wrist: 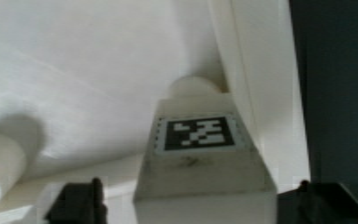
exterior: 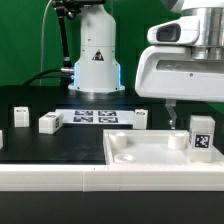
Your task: Assemble one leg
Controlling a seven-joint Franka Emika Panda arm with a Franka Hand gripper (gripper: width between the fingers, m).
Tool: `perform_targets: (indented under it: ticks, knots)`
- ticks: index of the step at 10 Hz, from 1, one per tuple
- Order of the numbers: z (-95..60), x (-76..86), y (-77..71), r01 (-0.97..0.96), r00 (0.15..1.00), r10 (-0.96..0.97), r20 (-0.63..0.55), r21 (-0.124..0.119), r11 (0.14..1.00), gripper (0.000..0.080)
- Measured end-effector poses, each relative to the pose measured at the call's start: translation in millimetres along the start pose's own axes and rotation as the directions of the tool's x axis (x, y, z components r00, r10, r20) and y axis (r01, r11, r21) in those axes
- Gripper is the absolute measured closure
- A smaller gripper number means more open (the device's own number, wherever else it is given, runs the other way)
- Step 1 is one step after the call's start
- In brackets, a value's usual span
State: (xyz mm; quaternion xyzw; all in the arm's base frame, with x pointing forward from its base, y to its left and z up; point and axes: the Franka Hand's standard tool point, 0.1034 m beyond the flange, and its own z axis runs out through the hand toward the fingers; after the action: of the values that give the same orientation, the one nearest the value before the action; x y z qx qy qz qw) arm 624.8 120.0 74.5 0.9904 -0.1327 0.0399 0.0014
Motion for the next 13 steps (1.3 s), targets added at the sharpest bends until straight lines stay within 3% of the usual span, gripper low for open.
perform_targets:
  ticks: [1, 2, 3, 6, 11, 12, 13]
  knots:
    - [0.0, 0.0, 0.1, 0.000, 1.000, 0.000, 0.000, 0.000, 1.000, 0.0374]
    - [0.0, 0.1, 0.1, 0.000, 1.000, 0.000, 0.000, 0.000, 1.000, 0.0374]
    - [-0.1, 0.2, 0.1, 0.000, 1.000, 0.000, -0.001, 0.000, 1.000, 0.0510]
    - [0.0, 1.1, 1.8, -0.055, 0.998, 0.055, -0.003, 0.001, 0.999, 0.0509]
    - [0.5, 0.0, 0.6, -0.463, 0.886, 0.463, -0.013, 0.008, 0.886, 0.0509]
    - [0.8, -0.1, 0.9, -0.479, 0.878, 0.479, -0.013, 0.008, 0.878, 0.0434]
    - [0.8, -0.1, 0.9, -0.478, 0.878, 0.478, -0.013, 0.008, 0.879, 0.0434]
